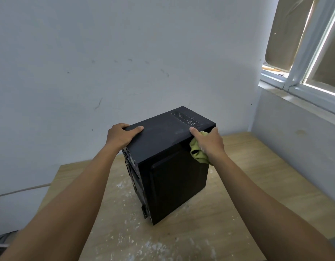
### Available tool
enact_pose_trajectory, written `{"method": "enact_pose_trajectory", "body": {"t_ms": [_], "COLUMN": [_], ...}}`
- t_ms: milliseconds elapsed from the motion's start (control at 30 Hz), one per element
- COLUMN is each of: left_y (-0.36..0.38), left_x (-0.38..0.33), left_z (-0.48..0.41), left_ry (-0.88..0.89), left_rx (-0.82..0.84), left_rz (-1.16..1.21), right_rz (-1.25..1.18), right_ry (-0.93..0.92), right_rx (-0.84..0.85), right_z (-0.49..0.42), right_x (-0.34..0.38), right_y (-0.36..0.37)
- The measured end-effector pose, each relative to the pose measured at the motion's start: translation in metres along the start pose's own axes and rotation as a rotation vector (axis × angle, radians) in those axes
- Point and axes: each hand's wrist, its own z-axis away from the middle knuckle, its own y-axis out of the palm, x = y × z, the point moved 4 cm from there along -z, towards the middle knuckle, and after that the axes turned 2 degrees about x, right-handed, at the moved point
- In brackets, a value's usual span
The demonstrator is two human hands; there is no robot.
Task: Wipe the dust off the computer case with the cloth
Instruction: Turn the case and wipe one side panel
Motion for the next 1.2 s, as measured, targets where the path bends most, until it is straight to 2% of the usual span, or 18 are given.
{"method": "enact_pose_trajectory", "body": {"t_ms": [233, 667, 767, 1033, 1200], "left_y": [-0.019, -0.051, -0.056, -0.061, -0.068], "left_x": [0.011, 0.031, 0.035, 0.043, 0.047], "left_z": [0.032, 0.101, 0.108, 0.107, 0.102], "left_ry": [-0.026, -0.165, -0.183, -0.167, -0.128], "left_rx": [-0.098, -0.387, -0.403, -0.372, -0.273], "left_rz": [0.023, -0.009, -0.02, -0.001, -0.001], "right_rz": [-0.029, -0.14, -0.123, -0.063, 0.058], "right_ry": [-0.069, -0.258, -0.28, -0.281, -0.363], "right_rx": [0.223, 0.727, 0.768, 0.72, 0.463], "right_z": [-0.024, -0.055, -0.056, -0.047, -0.021], "right_x": [0.011, 0.058, 0.064, 0.071, 0.078], "right_y": [0.013, 0.088, 0.103, 0.105, 0.089]}}
